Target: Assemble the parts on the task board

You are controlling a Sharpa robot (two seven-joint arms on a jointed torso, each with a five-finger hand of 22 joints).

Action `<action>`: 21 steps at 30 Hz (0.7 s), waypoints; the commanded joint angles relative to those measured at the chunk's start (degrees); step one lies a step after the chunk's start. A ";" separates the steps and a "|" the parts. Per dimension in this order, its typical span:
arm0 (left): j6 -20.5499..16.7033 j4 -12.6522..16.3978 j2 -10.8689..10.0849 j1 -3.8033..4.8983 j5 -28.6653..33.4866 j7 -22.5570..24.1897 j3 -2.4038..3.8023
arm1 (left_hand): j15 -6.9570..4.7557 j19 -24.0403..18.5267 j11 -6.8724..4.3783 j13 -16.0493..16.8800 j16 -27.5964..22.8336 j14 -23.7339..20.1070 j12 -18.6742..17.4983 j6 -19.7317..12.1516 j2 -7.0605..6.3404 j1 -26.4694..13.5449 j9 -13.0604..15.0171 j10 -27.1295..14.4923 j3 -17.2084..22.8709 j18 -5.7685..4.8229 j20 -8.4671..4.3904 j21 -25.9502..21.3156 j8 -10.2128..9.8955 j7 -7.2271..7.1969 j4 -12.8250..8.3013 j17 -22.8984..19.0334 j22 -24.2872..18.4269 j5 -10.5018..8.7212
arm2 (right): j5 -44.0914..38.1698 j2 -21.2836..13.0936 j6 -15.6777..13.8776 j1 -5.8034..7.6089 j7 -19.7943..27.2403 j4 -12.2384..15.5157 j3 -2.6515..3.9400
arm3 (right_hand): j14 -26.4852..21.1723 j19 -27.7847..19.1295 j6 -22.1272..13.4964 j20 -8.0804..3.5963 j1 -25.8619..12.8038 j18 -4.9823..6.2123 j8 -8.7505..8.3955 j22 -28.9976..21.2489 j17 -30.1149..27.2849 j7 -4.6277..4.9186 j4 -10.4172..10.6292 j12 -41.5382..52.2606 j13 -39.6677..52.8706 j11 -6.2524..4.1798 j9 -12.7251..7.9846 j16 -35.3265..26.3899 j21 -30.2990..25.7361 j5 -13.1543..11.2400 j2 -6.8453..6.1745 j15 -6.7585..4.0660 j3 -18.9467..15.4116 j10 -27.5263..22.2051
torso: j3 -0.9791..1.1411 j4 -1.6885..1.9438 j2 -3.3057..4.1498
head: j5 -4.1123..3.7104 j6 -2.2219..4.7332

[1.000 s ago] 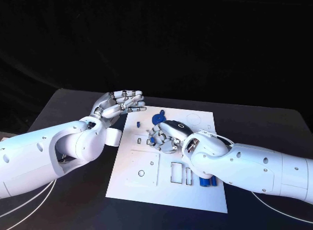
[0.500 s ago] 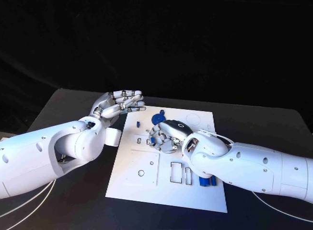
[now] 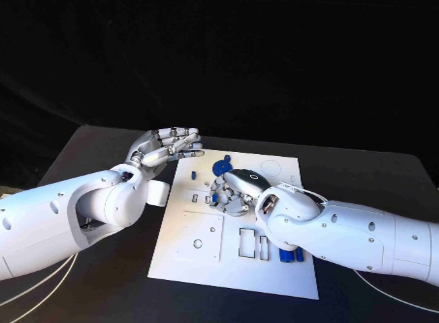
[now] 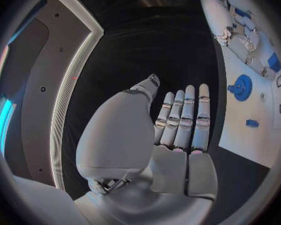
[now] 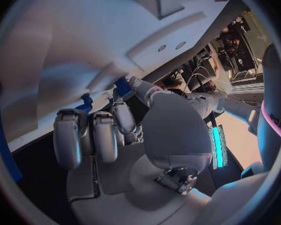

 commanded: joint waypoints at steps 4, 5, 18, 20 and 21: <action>0.97 0.16 0.03 0.06 0.10 0.26 0.04 | 0.49 0.25 0.17 0.00 -0.35 -0.06 -0.39 -0.03 0.02 -0.66 -0.10 0.10 0.13 0.76 0.07 -0.39 -0.45 1.60 -0.30 0.09 -0.11 -0.02 | -0.81 -0.03 0.93 -0.19 -0.88 -0.25 -0.15 | 3.89 0.40 -1.71 0.44 -0.26 -0.40 -1.05 7.90 6.10 0.56 0.25 -0.52 -0.29 0.45 -0.37 -0.02 -0.38 0.11 -1.11 0.26 -0.97 -0.63 | 0.01 -0.03 0.01 | -0.03 0.02; 0.98 0.17 0.02 0.06 0.10 0.25 0.04 | 0.49 0.25 0.17 0.00 -0.35 -0.06 -0.39 -0.03 0.02 -0.66 -0.10 0.10 0.13 0.76 0.07 -0.39 -0.45 1.60 -0.30 0.09 -0.11 -0.02 | -0.80 -0.03 0.87 -0.19 -0.83 -0.26 -0.15 | 3.89 0.41 -1.85 0.47 -0.26 -0.40 -1.15 7.91 6.09 0.61 0.27 -0.56 -0.32 0.50 -0.42 -0.02 -0.37 0.11 -1.17 0.30 -1.03 -0.67 | 0.01 -0.02 0.01 | -0.04 0.02; 1.04 0.15 0.00 0.06 0.10 0.14 0.04 | 0.49 0.25 0.17 0.00 -0.35 -0.06 -0.39 -0.03 0.02 -0.66 -0.10 0.10 0.13 0.76 0.07 -0.39 -0.45 1.60 -0.30 0.09 -0.11 -0.02 | -0.58 0.04 0.18 -0.19 -0.06 -0.36 -0.15 | 3.86 0.16 -4.07 1.06 0.13 -0.32 -2.87 7.67 6.05 1.53 0.43 -1.42 -1.09 1.32 -1.24 -0.08 -0.76 0.15 -1.93 1.00 -1.77 -1.57 | 0.02 -0.03 0.02 | -0.16 0.09; 1.04 0.15 -0.01 0.06 0.10 0.12 0.04 | 0.49 0.25 0.17 0.00 -0.35 -0.06 -0.39 -0.03 0.02 -0.66 -0.10 0.10 0.13 0.76 0.07 -0.39 -0.45 1.60 -0.30 0.09 -0.11 -0.02 | -0.54 0.04 0.12 -0.19 0.05 -0.36 -0.15 | 3.85 0.10 -4.15 1.11 0.08 -0.29 -2.97 7.60 6.03 1.58 0.49 -1.52 -1.18 1.38 -1.29 -0.09 -0.83 0.18 -2.05 1.05 -1.91 -1.66 | 0.03 -0.02 0.02 | -0.18 0.10; 1.04 0.15 -0.01 0.06 0.10 0.12 0.04 | 0.49 0.25 0.17 0.00 -0.35 -0.06 -0.39 -0.03 0.02 -0.66 -0.10 0.10 0.13 0.76 0.07 -0.39 -0.45 1.60 -0.30 0.09 -0.11 -0.02 | -0.52 0.03 0.09 -0.19 0.09 -0.36 -0.15 | 3.85 0.03 -4.24 1.16 0.02 -0.27 -3.06 7.52 6.03 1.61 0.55 -1.64 -1.31 1.41 -1.34 -0.10 -0.92 0.23 -2.15 1.09 -2.03 -1.78 | 0.02 -0.02 0.02 | -0.19 0.09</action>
